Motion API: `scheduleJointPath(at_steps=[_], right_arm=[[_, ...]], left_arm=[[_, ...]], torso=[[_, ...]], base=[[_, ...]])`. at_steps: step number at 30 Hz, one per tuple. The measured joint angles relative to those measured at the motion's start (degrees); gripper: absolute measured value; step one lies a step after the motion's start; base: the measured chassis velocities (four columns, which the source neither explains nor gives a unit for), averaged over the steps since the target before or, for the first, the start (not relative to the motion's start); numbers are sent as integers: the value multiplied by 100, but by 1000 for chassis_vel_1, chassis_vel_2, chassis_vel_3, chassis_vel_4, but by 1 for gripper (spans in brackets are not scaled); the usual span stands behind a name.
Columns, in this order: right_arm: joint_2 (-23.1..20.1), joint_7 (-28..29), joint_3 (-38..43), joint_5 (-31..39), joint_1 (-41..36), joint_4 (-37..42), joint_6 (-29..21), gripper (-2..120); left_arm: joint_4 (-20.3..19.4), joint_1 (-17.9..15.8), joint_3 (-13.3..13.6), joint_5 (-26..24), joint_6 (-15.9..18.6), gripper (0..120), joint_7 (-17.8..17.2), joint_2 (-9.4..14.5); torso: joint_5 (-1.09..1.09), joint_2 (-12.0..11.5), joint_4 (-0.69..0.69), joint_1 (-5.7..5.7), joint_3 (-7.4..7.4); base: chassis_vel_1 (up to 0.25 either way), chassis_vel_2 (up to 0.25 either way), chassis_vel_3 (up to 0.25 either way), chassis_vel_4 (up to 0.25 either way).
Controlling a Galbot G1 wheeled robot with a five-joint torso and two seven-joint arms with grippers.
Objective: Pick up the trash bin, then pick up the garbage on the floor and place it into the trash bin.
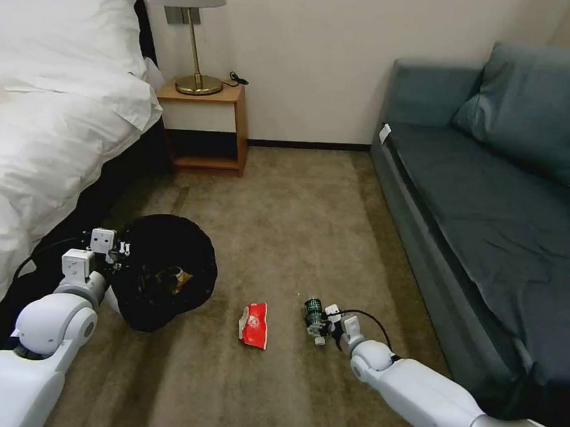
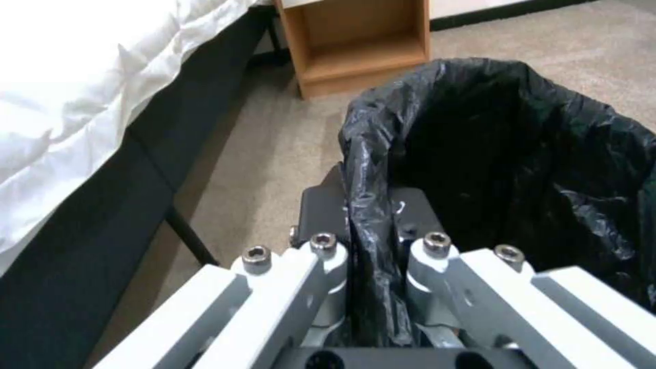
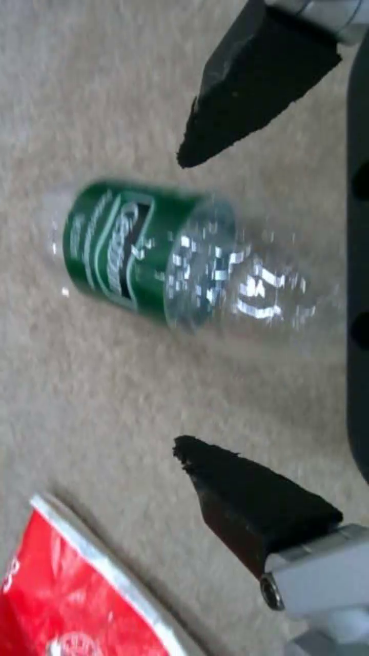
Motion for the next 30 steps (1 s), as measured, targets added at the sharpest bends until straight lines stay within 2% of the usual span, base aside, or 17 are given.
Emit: scheduleJointPath(at_steps=[8,13,14,16,17,19,20,21,23,30], right_arm=[[205,-240,165,-80,-78,-335,225,99],[301,-403,316,-136,-119,-549,351,81],[301,-403,316,-136,-119,-549,351,81],[327,-463,378,-165,-145,-620,411,69],[327,-463,378,-165,-145,-620,411,69],[326,-486,407,-167,-161,-623,428,61],[323,-511,436,-167,-184,-624,452,53],[323,-511,436,-167,-184,-624,452,53],[334,-529,482,-172,-214,-621,478,41],[328,-580,552,-202,-291,-592,521,26]], left_arm=[[13,16,-17,9,-31,5,20,2],[38,9,-18,5,-57,5,33,18],[38,9,-18,5,-57,5,33,18],[50,-5,10,4,-62,5,37,19],[50,-5,10,4,-62,5,37,19],[59,-22,27,5,-62,5,38,20],[62,-41,46,3,-63,5,39,23],[62,-41,46,3,-63,5,39,23],[62,-47,54,-1,-63,5,39,31],[52,-15,42,-5,-65,5,45,55]], torso=[[0,0,0,0,0],[0,0,0,0,0],[0,0,0,0,0],[0,0,0,0,0],[0,0,0,0,0],[0,0,0,0,0],[0,0,0,0,0],[0,0,0,0,0],[0,0,-1,0,0],[1,0,0,0,0]], base=[[0,0,0,0],[0,0,0,0],[0,0,0,0],[0,0,0,0],[0,0,0,0],[0,0,0,0],[0,0,0,0],[0,0,0,0],[0,0,0,0],[0,0,0,0]])
